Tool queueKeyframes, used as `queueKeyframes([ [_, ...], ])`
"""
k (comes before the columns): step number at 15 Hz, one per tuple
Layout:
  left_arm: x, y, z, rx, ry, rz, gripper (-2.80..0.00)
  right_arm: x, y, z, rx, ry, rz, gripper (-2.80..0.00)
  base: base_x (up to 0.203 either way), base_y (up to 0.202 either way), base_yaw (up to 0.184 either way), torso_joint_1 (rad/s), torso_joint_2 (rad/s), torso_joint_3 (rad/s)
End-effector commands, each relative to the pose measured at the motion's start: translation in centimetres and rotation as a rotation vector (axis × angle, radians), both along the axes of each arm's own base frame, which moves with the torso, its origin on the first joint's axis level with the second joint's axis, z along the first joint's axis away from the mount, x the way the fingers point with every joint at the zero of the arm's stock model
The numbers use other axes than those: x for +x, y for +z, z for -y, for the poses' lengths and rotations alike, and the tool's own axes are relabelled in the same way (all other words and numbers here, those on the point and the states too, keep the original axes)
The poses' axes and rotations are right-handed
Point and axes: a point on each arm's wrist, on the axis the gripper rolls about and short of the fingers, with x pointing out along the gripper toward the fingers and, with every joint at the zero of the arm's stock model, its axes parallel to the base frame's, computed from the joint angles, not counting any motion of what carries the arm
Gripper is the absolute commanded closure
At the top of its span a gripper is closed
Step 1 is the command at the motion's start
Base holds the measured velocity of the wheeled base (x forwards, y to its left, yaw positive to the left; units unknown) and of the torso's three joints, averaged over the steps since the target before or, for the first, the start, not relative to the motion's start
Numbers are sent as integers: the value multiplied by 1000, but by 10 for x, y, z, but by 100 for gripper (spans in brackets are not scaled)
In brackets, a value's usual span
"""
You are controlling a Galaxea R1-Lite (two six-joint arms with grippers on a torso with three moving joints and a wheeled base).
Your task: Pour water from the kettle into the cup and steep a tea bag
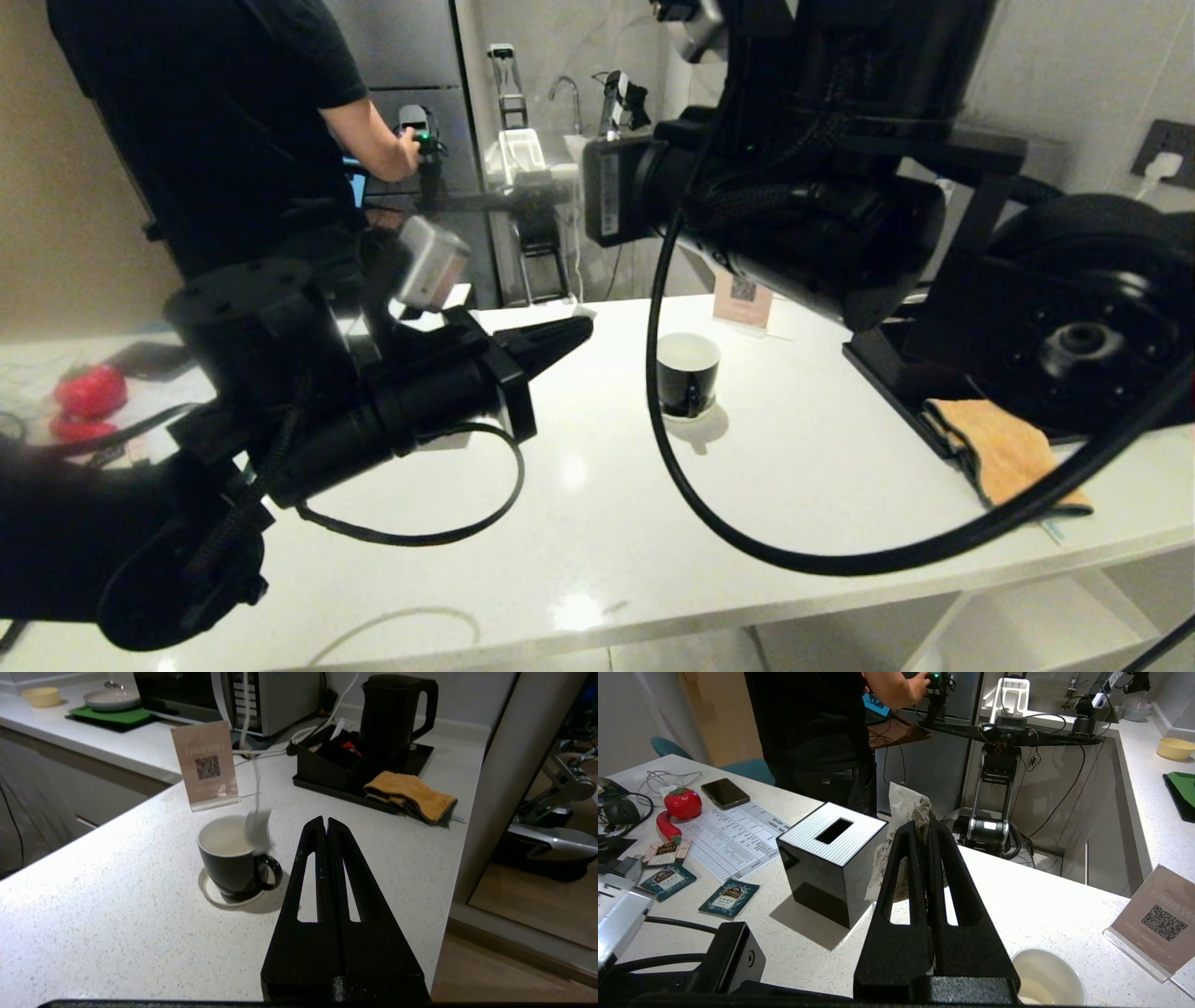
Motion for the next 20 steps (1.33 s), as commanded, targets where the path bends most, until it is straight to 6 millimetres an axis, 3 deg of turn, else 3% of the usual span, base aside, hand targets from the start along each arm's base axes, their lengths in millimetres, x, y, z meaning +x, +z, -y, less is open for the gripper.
queueKeyframes([
  [1,0,0,0,-4,-3,5,0,0,1,0,2,-1,3,0,0,0,0,0,0,0],
  [7,-1,2,0,-9,-3,9,0,-1,1,1,2,-1,3,0,0,0,0,0,0,0],
  [8,-1,3,0,-10,-3,12,-280,-1,1,1,2,-1,3,0,0,0,0,0,0,0],
  [14,-2,0,1,13,-4,28,-280,-1,1,1,3,-1,4,0,0,0,0,0,0,0],
  [20,-9,-17,-4,46,-1,-17,-280,-2,4,3,9,-18,6,0,0,0,0,0,0,0],
])
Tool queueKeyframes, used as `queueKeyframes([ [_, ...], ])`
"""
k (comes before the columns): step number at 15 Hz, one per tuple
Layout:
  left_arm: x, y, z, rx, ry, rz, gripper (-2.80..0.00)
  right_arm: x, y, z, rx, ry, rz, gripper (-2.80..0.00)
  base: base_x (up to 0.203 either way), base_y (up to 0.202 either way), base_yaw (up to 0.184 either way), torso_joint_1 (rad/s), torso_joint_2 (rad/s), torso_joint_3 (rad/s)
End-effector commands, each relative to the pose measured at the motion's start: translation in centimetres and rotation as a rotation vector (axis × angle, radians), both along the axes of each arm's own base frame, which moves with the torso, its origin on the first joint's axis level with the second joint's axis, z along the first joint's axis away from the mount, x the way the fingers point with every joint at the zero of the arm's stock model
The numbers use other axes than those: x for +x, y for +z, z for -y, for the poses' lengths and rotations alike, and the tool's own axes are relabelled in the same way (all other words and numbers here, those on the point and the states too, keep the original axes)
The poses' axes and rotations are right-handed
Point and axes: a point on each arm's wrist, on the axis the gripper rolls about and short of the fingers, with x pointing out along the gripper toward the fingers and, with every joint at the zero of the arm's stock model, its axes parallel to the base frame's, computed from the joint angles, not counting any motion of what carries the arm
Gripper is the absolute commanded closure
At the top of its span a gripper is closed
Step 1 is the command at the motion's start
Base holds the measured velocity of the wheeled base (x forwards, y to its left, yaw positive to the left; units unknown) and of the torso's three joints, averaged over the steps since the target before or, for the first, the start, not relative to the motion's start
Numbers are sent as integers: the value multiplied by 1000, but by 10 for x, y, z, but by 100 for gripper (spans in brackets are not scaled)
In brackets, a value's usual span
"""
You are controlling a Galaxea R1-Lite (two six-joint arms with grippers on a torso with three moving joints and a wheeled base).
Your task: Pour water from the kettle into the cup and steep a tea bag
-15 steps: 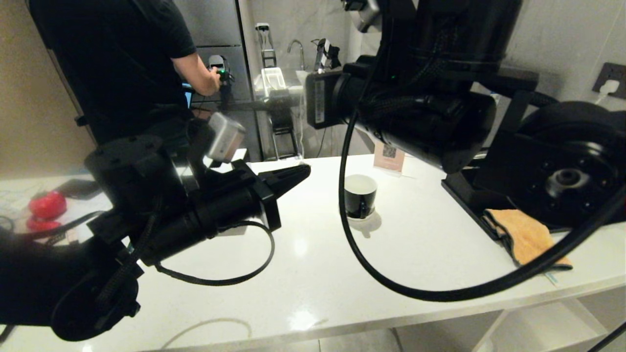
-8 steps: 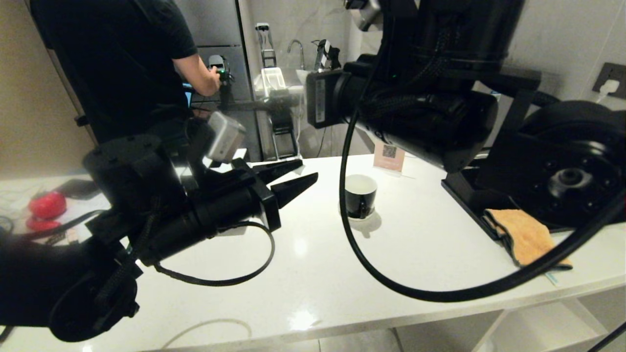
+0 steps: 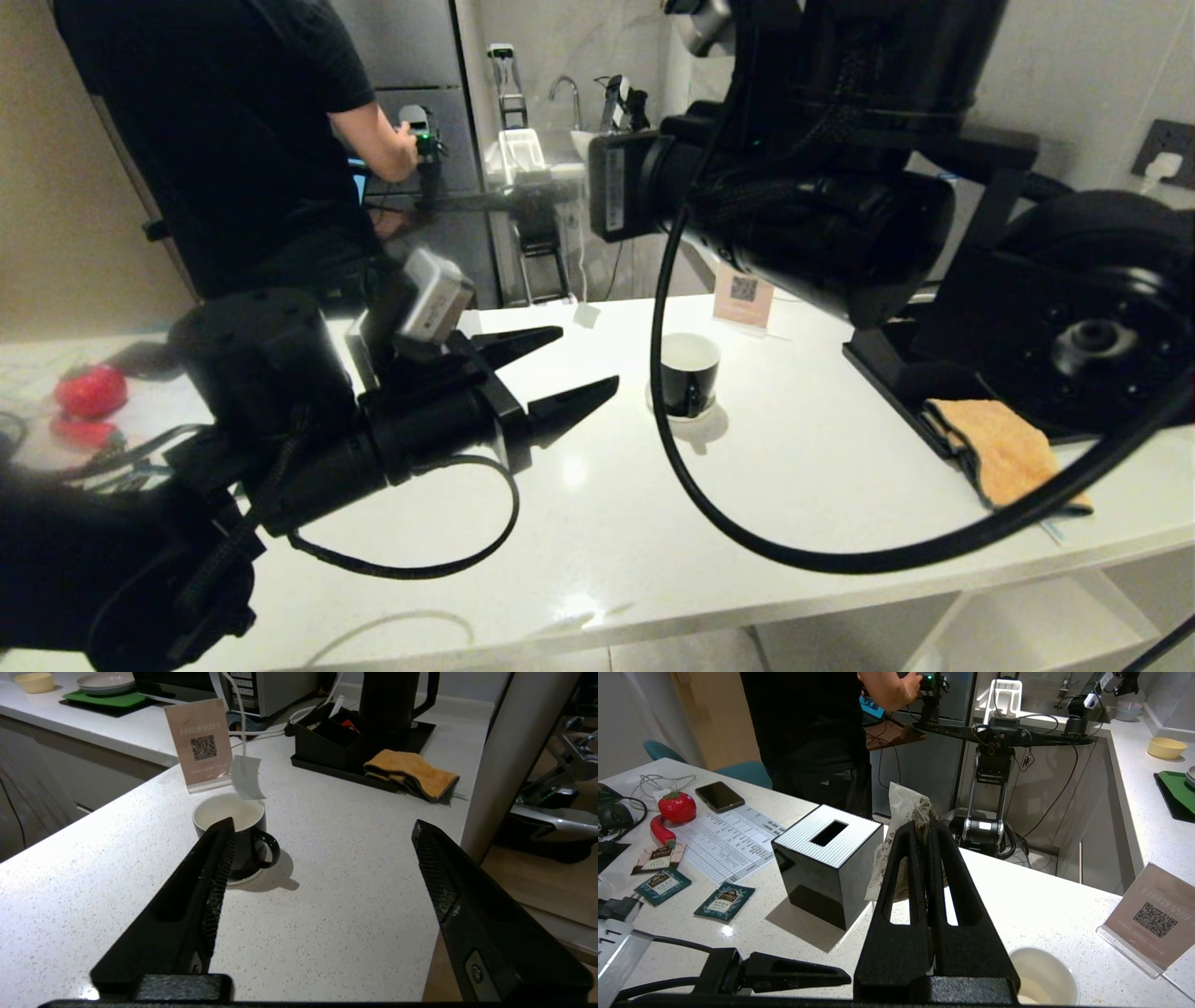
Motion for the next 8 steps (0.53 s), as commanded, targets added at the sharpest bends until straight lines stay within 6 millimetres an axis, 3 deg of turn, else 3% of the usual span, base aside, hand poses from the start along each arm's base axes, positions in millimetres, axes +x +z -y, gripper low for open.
queueKeyframes([
  [1,0,-2,-1,-3,0,0,-280,-1,2,1,5,-2,5,0,0,0,0,0,0,0],
  [8,7,-1,0,-8,14,10,-280,-1,2,1,5,-2,5,0,0,0,0,0,0,0],
])
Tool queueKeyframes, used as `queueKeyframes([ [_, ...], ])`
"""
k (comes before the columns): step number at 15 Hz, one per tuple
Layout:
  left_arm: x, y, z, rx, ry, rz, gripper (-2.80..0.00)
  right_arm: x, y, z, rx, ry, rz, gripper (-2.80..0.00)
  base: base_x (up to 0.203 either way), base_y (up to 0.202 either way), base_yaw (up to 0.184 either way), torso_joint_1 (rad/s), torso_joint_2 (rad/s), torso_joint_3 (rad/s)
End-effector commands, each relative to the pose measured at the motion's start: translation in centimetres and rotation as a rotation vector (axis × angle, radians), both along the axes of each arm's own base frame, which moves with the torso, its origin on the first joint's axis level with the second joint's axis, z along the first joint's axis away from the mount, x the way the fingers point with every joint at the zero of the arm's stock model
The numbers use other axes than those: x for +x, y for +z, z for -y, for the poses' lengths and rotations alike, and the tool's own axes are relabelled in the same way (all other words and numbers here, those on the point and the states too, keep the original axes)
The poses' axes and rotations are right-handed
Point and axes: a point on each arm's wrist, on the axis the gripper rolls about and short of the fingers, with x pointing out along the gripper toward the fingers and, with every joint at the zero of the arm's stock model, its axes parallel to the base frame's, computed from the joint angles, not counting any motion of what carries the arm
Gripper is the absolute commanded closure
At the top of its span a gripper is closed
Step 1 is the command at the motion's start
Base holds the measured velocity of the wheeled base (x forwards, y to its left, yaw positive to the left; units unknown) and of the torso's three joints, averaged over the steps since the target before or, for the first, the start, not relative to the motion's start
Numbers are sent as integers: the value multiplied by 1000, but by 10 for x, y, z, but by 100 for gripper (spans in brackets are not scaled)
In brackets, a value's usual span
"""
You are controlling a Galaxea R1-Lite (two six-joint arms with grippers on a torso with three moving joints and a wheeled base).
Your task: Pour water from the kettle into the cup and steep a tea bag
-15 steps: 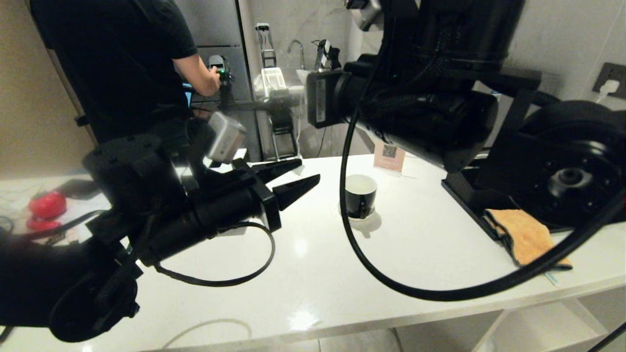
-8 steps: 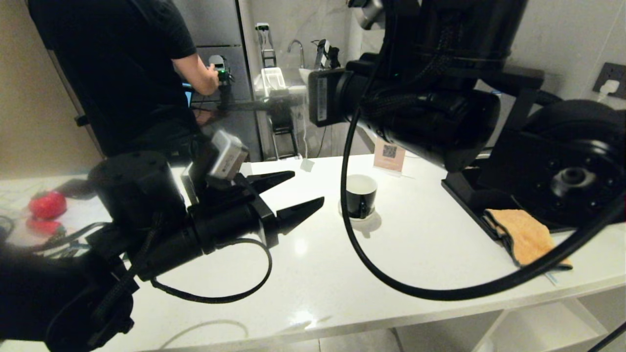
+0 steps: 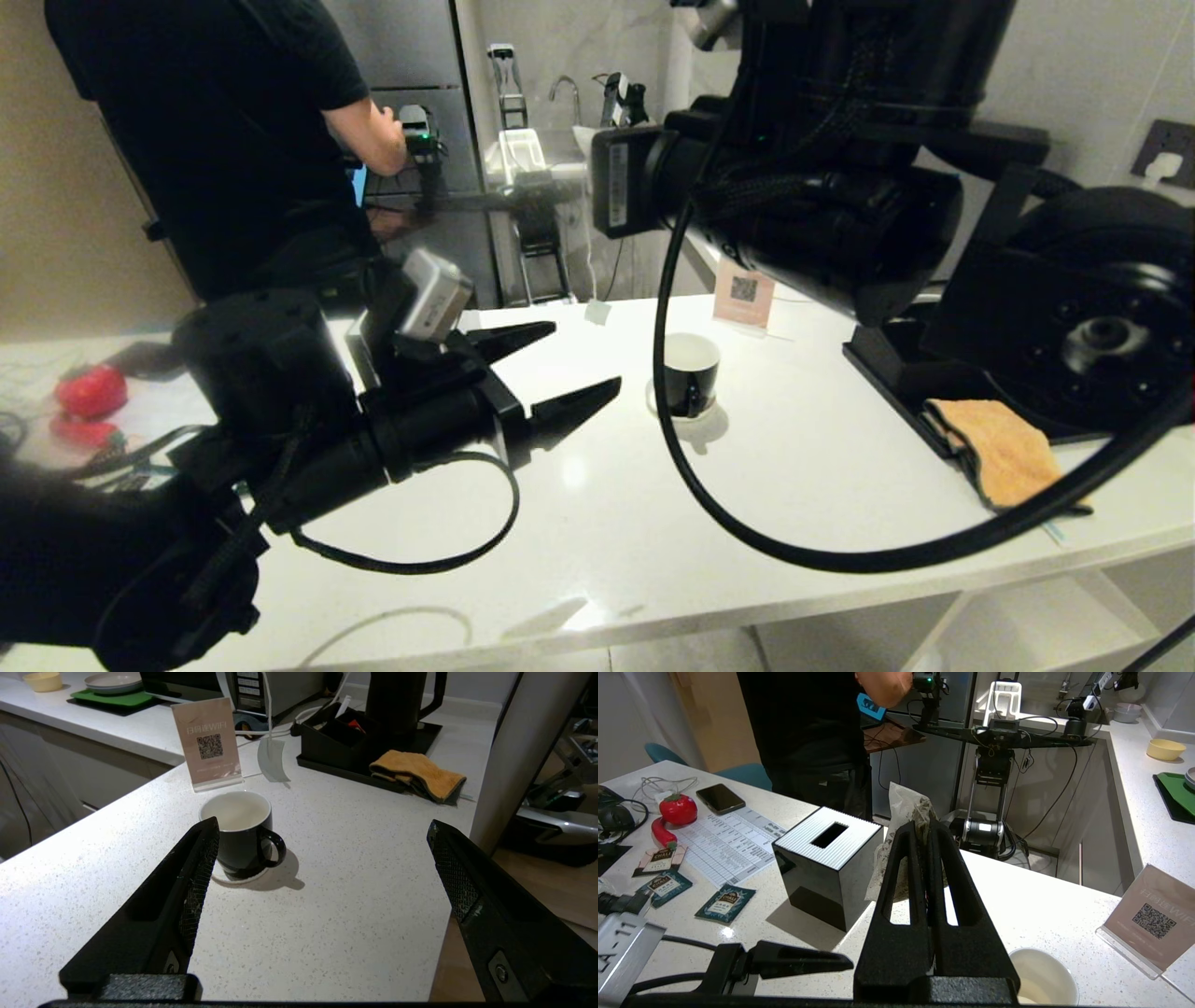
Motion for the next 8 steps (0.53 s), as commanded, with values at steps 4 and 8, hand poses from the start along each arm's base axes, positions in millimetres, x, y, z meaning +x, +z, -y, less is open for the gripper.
queueKeyframes([
  [4,17,11,10,-32,0,48,-280,-1,1,1,3,-1,3,0,0,0,0,0,0,0],
  [8,21,13,12,-36,-2,55,-280,-2,1,2,3,-1,1,0,0,0,0,0,0,0],
])
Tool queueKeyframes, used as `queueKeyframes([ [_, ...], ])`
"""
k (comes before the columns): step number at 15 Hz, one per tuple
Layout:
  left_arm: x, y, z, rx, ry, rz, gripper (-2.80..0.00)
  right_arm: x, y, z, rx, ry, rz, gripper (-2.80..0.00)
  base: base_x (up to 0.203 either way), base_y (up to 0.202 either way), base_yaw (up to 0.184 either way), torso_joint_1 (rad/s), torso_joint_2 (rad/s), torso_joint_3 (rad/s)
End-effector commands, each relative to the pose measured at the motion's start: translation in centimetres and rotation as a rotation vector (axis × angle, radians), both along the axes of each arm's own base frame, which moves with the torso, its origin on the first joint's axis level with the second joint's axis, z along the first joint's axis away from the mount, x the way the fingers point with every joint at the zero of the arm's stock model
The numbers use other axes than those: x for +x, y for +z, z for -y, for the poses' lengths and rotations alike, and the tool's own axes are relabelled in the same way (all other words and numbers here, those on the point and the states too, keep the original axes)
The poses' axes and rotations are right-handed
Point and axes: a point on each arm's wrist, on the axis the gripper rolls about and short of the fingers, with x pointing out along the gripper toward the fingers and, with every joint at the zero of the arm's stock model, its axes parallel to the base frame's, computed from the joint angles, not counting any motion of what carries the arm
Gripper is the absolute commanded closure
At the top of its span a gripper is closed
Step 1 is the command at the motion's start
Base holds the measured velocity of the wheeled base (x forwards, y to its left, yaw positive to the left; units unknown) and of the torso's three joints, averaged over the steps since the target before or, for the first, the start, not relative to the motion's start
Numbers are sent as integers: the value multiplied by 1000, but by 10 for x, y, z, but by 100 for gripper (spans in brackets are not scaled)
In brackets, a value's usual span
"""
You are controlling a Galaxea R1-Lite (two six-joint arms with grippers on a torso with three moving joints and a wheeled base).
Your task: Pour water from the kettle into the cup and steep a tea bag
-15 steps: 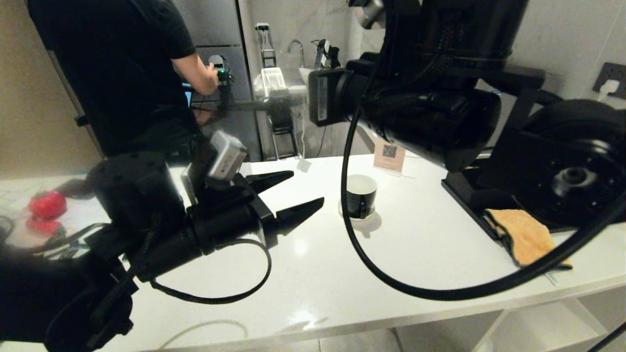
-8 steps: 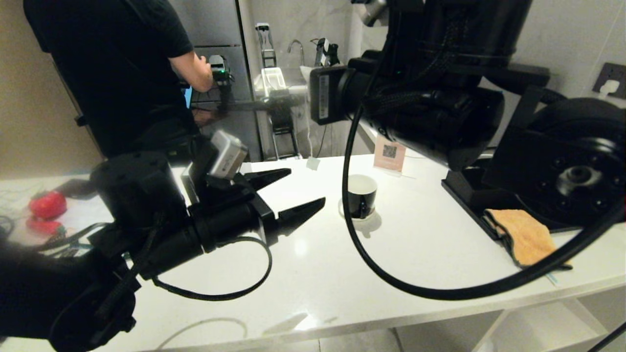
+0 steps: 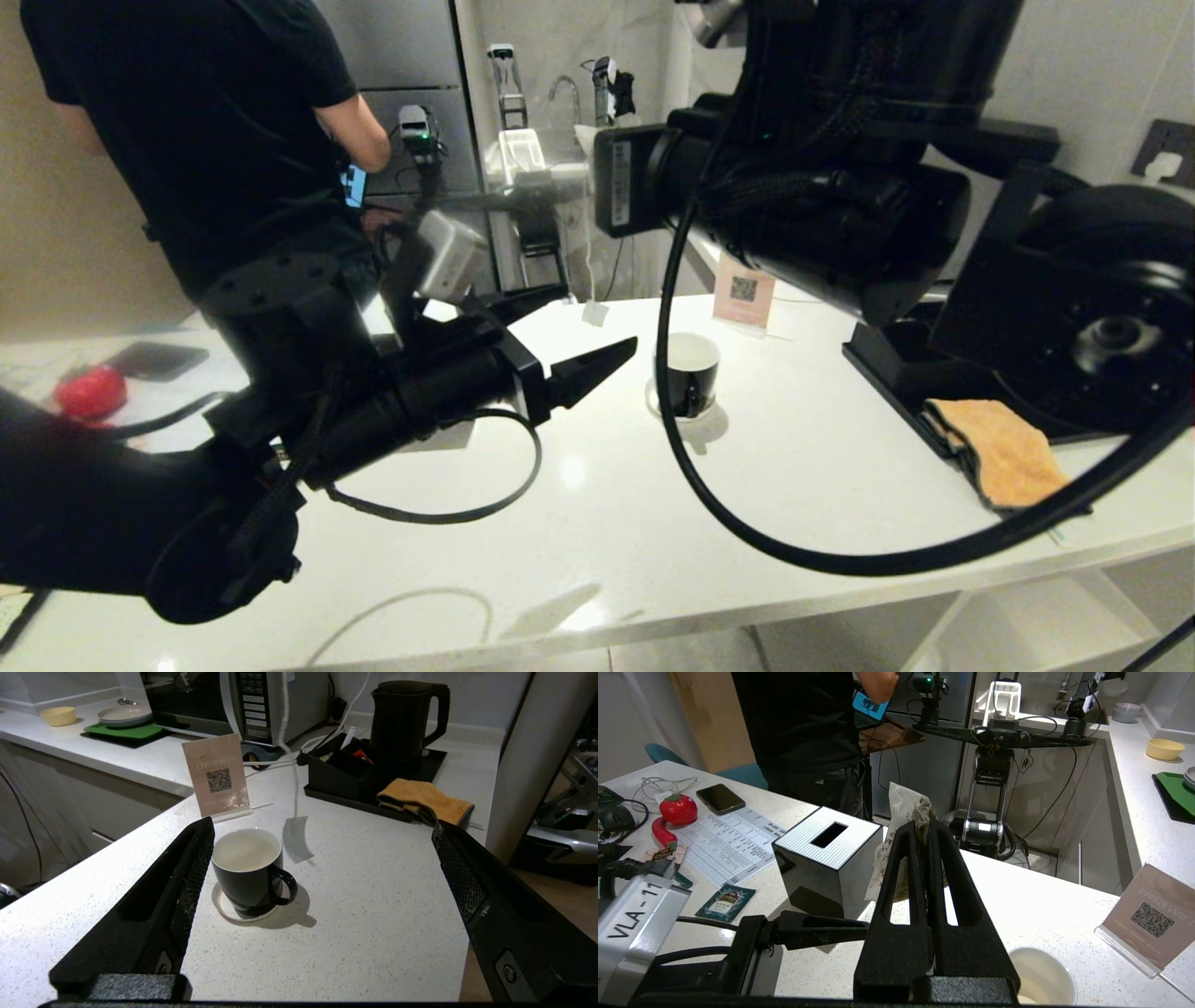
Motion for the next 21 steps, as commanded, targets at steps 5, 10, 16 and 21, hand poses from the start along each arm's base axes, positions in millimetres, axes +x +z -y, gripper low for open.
queueKeyframes([
  [5,3,-2,2,1,-1,0,-280,0,0,0,3,-1,2,0,0,0,0,0,0,0],
  [10,4,-4,3,7,-2,-1,-280,0,1,0,4,-1,3,0,0,0,0,0,0,0],
  [16,4,-4,3,6,-4,0,0,0,0,0,4,-1,2,0,0,0,0,0,0,0],
  [21,4,-3,2,5,-2,0,0,-1,1,1,2,-1,2,0,0,0,0,0,0,0],
])
